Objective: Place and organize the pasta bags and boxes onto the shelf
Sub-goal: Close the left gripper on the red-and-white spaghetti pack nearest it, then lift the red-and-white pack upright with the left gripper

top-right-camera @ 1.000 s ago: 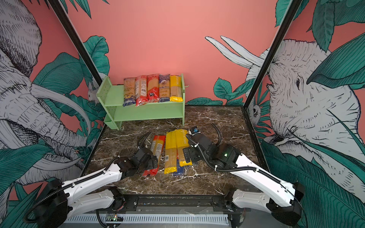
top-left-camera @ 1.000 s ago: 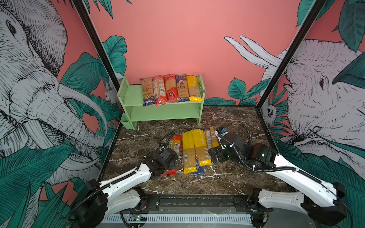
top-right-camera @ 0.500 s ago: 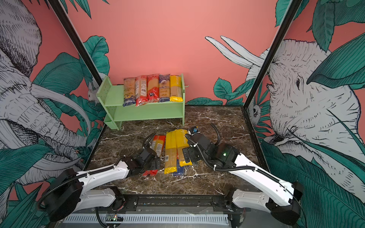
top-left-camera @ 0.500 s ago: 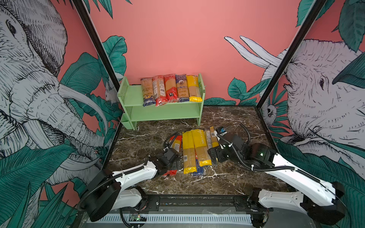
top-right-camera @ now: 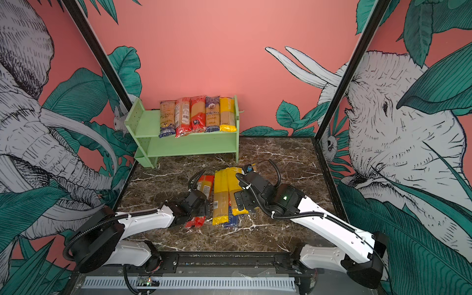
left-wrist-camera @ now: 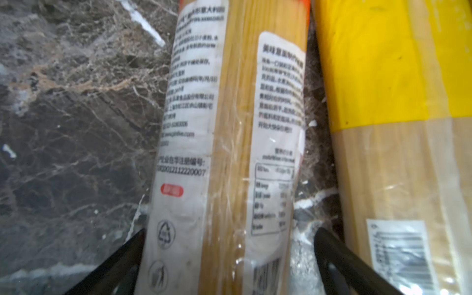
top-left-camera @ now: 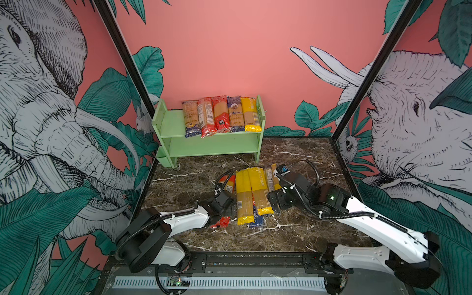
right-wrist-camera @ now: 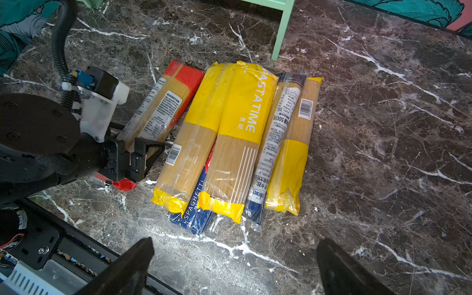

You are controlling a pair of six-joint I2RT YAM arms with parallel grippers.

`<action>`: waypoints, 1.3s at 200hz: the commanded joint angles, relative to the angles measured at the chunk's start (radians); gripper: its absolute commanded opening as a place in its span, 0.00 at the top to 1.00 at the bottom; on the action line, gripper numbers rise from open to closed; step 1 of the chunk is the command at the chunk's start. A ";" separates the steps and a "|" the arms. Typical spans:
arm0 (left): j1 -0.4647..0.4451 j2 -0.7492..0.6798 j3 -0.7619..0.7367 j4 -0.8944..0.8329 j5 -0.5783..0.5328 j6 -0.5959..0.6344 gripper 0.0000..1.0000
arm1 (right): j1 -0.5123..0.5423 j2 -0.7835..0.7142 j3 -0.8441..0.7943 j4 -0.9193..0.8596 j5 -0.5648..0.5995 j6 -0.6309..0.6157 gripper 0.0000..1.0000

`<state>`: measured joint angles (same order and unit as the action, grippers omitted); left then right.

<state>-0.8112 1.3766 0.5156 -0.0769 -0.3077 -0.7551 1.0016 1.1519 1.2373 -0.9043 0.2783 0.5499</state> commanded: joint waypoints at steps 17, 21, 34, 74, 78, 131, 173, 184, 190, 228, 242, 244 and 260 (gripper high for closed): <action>-0.004 0.082 -0.061 0.014 0.071 -0.032 0.17 | 0.004 0.004 0.027 -0.006 0.009 0.005 0.01; -0.003 0.087 -0.064 0.014 0.072 -0.035 0.20 | 0.004 0.003 0.027 -0.007 0.009 0.006 0.01; -0.003 0.108 -0.062 0.017 0.077 -0.041 0.31 | 0.004 0.005 0.028 -0.010 0.009 0.007 0.01; 0.004 0.160 -0.040 0.019 0.104 -0.039 0.67 | 0.003 0.006 0.037 -0.014 0.008 0.004 0.01; 0.005 0.162 -0.039 0.020 0.107 -0.039 0.70 | 0.005 0.006 0.037 -0.016 0.009 0.005 0.01; 0.010 0.073 -0.030 -0.050 0.096 -0.024 0.98 | 0.003 0.008 0.042 -0.017 0.016 -0.005 0.01; 0.010 -0.085 0.006 -0.196 0.052 0.003 1.00 | 0.001 0.012 0.057 -0.011 0.012 -0.016 0.01; 0.012 -0.133 0.017 -0.236 0.037 0.009 1.00 | 0.001 0.014 0.062 -0.007 0.009 -0.017 0.01; 0.013 -0.158 0.021 -0.261 0.029 0.013 1.00 | 0.000 0.015 0.063 -0.006 0.006 -0.018 0.01; 0.016 -0.322 0.061 -0.401 -0.017 0.032 1.00 | -0.002 0.018 0.068 0.004 -0.004 -0.024 0.01; 0.018 -0.370 0.072 -0.448 -0.030 0.037 1.00 | -0.002 0.021 0.068 0.008 -0.008 -0.025 0.01; 0.019 -0.378 0.074 -0.454 -0.032 0.038 1.00 | -0.002 0.021 0.068 0.008 -0.009 -0.025 0.01; 0.021 -0.431 0.090 -0.505 -0.048 0.040 1.00 | -0.004 0.024 0.083 0.012 -0.013 -0.028 0.01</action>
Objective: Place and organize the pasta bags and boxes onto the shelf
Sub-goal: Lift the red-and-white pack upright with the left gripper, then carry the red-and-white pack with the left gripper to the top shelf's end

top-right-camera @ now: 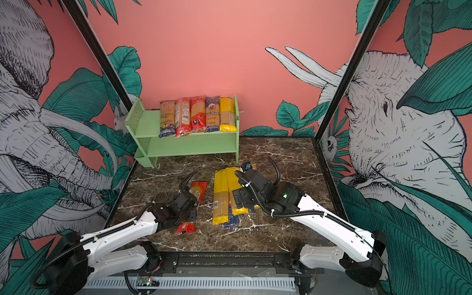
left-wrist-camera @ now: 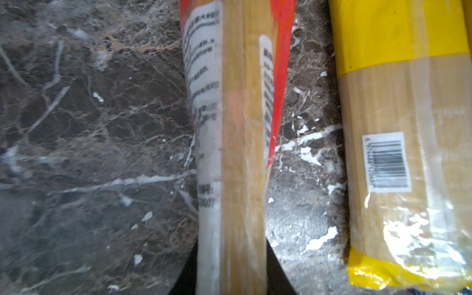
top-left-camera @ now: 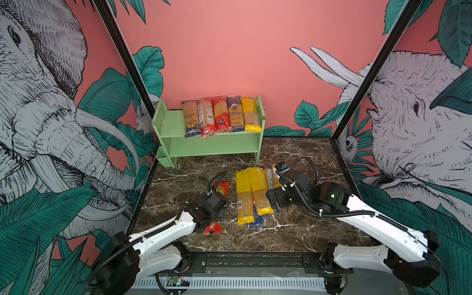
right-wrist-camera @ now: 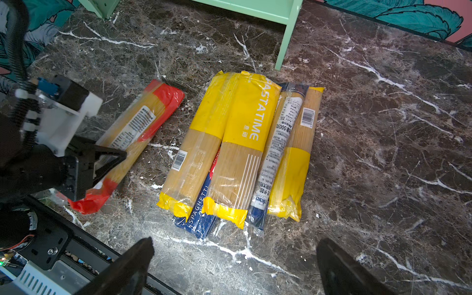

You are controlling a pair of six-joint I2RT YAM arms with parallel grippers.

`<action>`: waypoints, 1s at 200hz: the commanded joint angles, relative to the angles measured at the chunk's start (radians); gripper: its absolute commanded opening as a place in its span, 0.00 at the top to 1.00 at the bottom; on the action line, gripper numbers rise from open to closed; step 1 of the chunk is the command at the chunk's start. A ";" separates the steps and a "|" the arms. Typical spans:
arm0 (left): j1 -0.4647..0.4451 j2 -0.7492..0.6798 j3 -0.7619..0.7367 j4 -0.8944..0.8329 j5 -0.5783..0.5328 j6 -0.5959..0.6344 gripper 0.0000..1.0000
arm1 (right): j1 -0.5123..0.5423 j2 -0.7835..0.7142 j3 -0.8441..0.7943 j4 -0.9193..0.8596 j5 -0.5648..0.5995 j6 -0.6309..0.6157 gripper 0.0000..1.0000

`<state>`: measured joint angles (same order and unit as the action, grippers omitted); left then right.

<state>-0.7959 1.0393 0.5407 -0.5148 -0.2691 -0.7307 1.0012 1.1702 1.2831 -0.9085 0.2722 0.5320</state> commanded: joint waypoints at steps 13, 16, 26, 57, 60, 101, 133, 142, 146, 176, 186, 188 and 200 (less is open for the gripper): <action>0.007 -0.133 0.079 -0.103 -0.100 0.022 1.00 | -0.003 0.007 0.054 0.017 -0.010 -0.013 0.01; 0.007 -0.142 0.082 -0.114 -0.104 0.021 1.00 | -0.004 0.007 0.055 0.018 -0.010 -0.013 0.01; 0.007 -0.170 0.097 -0.144 -0.115 0.023 1.00 | -0.004 0.009 0.058 0.020 -0.013 -0.015 0.01; 0.009 -0.236 0.175 -0.269 -0.157 0.037 1.00 | -0.005 0.009 0.067 0.019 -0.016 -0.022 0.01; 0.009 -0.244 0.183 -0.283 -0.163 0.039 1.00 | -0.005 0.009 0.068 0.019 -0.016 -0.022 0.01; 0.009 -0.344 0.329 -0.452 -0.228 0.068 1.00 | -0.007 0.008 0.083 0.018 -0.018 -0.030 0.01; 0.009 -0.365 0.479 -0.571 -0.264 0.090 1.00 | -0.009 0.009 0.096 0.023 -0.022 -0.039 0.01; 0.009 -0.362 0.527 -0.593 -0.275 0.099 1.00 | -0.012 0.011 0.101 0.026 -0.024 -0.043 0.01; 0.009 -0.359 0.547 -0.601 -0.281 0.105 1.00 | -0.012 0.012 0.103 0.025 -0.024 -0.043 0.01; 0.009 -0.287 0.727 -0.641 -0.340 0.167 1.00 | -0.016 0.019 0.123 0.030 -0.033 -0.058 0.01; 0.009 -0.247 0.792 -0.648 -0.361 0.194 1.00 | -0.019 0.021 0.129 0.030 -0.035 -0.063 0.01; 0.009 -0.237 0.805 -0.648 -0.365 0.199 1.00 | -0.020 0.020 0.131 0.030 -0.035 -0.064 0.01; 0.009 -0.185 0.882 -0.650 -0.387 0.230 1.00 | -0.025 0.022 0.139 0.030 -0.039 -0.071 0.01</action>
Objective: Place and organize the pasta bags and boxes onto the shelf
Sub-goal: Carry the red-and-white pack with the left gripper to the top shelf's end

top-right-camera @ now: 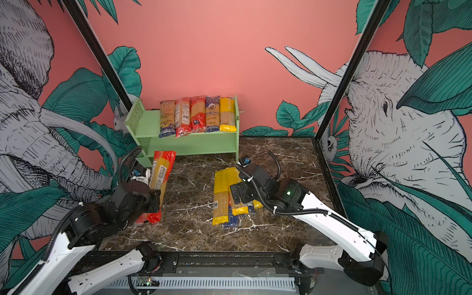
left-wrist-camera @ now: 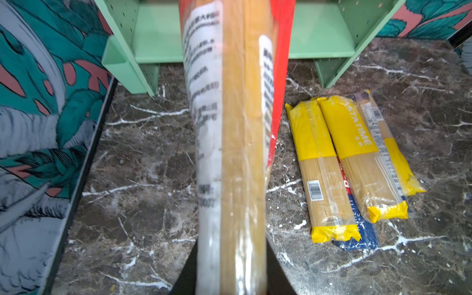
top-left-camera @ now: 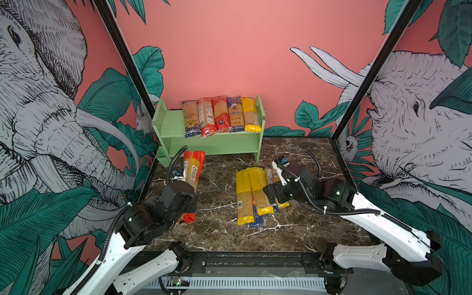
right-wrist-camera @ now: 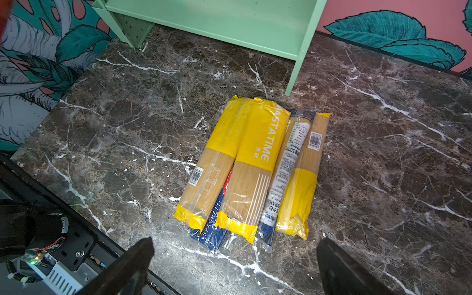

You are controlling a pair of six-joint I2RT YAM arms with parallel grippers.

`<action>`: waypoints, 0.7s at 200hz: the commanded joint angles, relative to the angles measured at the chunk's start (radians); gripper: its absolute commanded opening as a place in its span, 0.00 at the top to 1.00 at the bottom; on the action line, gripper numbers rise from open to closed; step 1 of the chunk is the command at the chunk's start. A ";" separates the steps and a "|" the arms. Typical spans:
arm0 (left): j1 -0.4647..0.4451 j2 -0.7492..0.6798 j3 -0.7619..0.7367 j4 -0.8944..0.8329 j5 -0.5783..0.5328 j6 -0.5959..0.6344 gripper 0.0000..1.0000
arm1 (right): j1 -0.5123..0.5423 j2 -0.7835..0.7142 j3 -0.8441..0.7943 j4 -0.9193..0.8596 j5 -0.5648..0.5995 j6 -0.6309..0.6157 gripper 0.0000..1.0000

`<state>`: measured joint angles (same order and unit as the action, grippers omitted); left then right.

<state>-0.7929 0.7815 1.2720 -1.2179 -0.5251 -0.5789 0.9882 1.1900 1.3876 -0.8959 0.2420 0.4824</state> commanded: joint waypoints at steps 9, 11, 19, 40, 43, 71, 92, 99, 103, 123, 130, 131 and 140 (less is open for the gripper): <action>0.006 0.115 0.208 0.056 -0.144 0.106 1.00 | -0.015 -0.001 0.040 0.018 -0.011 -0.027 0.01; 0.006 0.123 0.223 0.056 -0.147 0.112 1.00 | -0.014 -0.002 0.041 0.017 -0.012 -0.029 0.01; 0.006 0.162 0.279 0.057 -0.161 0.137 1.00 | -0.019 -0.003 0.046 0.017 -0.014 -0.032 0.01; 0.007 0.257 0.426 0.068 -0.203 0.211 1.00 | -0.024 -0.006 0.064 0.018 -0.024 -0.048 0.01; 0.007 0.268 0.447 0.070 -0.208 0.226 1.00 | -0.025 -0.005 0.069 0.017 -0.025 -0.051 0.01; 0.061 0.390 0.637 0.101 -0.213 0.334 1.00 | -0.027 0.015 0.123 0.016 -0.041 -0.079 0.01; 0.199 0.460 0.731 0.143 -0.108 0.386 1.00 | -0.029 0.045 0.171 0.017 -0.049 -0.099 0.01; 0.263 0.485 0.760 0.152 -0.049 0.391 1.00 | -0.030 0.057 0.184 0.019 -0.053 -0.105 0.01; 0.299 0.501 0.778 0.155 -0.016 0.392 1.00 | -0.030 0.063 0.191 0.020 -0.055 -0.108 0.01; 0.451 0.588 0.861 0.171 0.113 0.399 1.00 | -0.038 0.097 0.224 0.028 -0.069 -0.123 0.01; 0.496 0.616 0.890 0.180 0.152 0.401 1.00 | -0.043 0.108 0.234 0.030 -0.074 -0.126 0.01; 0.501 0.620 0.893 0.181 0.157 0.401 1.00 | -0.043 0.109 0.235 0.030 -0.074 -0.127 0.01; 0.554 0.661 0.929 0.193 0.211 0.397 1.00 | -0.053 0.127 0.248 0.034 -0.082 -0.134 0.01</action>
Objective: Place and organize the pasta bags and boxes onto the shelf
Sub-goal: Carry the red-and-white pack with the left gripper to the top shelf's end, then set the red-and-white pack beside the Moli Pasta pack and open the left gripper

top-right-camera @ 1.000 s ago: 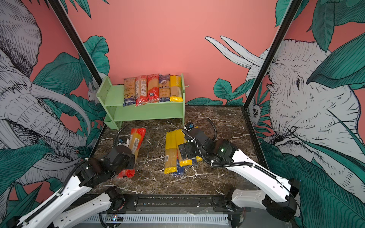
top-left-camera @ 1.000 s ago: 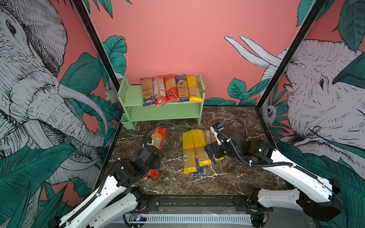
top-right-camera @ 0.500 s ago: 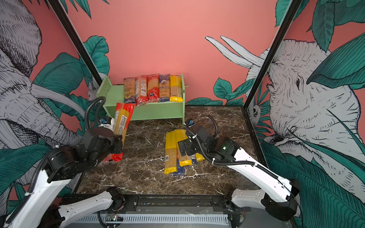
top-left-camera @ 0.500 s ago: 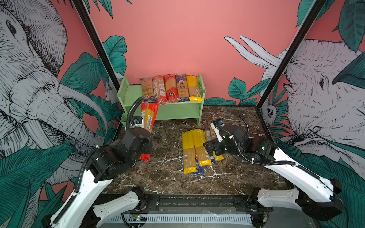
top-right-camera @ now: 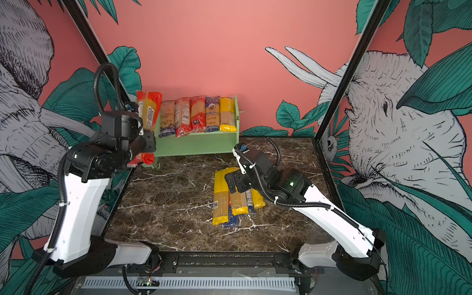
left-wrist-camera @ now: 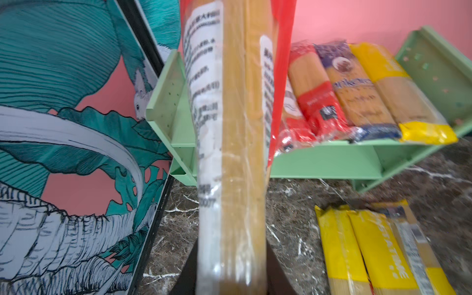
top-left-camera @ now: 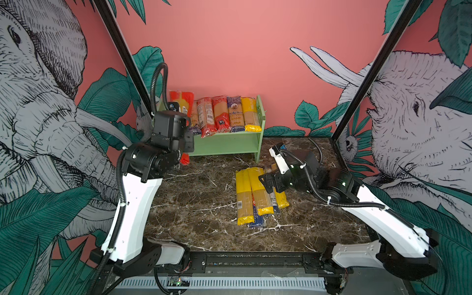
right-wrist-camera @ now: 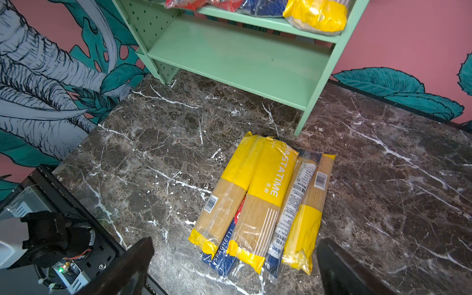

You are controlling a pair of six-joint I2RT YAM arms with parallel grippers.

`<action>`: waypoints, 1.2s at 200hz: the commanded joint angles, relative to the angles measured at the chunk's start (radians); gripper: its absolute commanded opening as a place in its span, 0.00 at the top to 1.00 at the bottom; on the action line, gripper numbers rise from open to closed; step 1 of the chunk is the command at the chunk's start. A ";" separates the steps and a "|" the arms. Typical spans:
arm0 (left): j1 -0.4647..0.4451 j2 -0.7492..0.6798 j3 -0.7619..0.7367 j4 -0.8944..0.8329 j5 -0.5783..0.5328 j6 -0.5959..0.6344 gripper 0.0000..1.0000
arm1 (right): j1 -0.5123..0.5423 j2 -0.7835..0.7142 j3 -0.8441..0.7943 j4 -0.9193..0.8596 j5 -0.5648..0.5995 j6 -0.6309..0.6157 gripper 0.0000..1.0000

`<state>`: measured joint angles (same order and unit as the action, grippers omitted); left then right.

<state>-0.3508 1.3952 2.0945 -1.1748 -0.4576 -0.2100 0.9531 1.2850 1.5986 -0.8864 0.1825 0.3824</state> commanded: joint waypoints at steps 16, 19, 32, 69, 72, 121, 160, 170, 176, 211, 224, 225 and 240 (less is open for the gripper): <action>0.175 0.139 0.180 0.165 0.206 0.028 1.00 | -0.038 0.060 0.065 0.030 -0.036 -0.050 0.01; 0.186 0.154 0.195 0.168 0.213 0.027 1.00 | -0.041 0.066 0.070 0.031 -0.037 -0.054 0.01; 0.224 0.229 0.260 0.177 0.247 0.030 1.00 | -0.058 0.093 0.094 0.033 -0.045 -0.067 0.01; 0.302 0.433 0.455 0.195 0.313 0.046 1.00 | -0.127 0.181 0.160 0.038 -0.091 -0.090 0.01; 0.308 0.448 0.472 0.197 0.318 0.046 1.00 | -0.133 0.188 0.165 0.039 -0.095 -0.091 0.01; 0.388 0.593 0.571 0.271 0.418 0.054 1.00 | -0.216 0.282 0.196 0.062 -0.159 -0.101 0.01; 0.433 0.645 0.575 0.318 0.470 0.055 1.00 | -0.247 0.363 0.207 0.079 -0.190 -0.097 0.01; 0.435 0.656 0.575 0.329 0.475 0.061 1.00 | -0.252 0.381 0.214 0.079 -0.196 -0.096 0.01; 0.438 0.661 0.575 0.337 0.479 0.065 1.00 | -0.253 0.391 0.220 0.079 -0.198 -0.096 0.01; 0.445 0.686 0.575 0.362 0.498 0.060 1.00 | -0.261 0.427 0.236 0.077 -0.204 -0.089 0.01; 0.446 0.694 0.575 0.360 0.502 0.057 1.00 | -0.264 0.433 0.240 0.076 -0.206 -0.086 0.01; 0.446 0.694 0.575 0.360 0.502 0.057 1.00 | -0.265 0.433 0.240 0.076 -0.206 -0.087 0.01; 0.448 0.700 0.572 0.362 0.508 0.057 1.00 | -0.266 0.437 0.244 0.072 -0.207 -0.085 0.01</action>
<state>0.0925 2.1208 2.6026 -0.9764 0.0227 -0.1638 0.6930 1.7176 1.8015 -0.8276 -0.0158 0.2989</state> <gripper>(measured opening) 0.259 0.990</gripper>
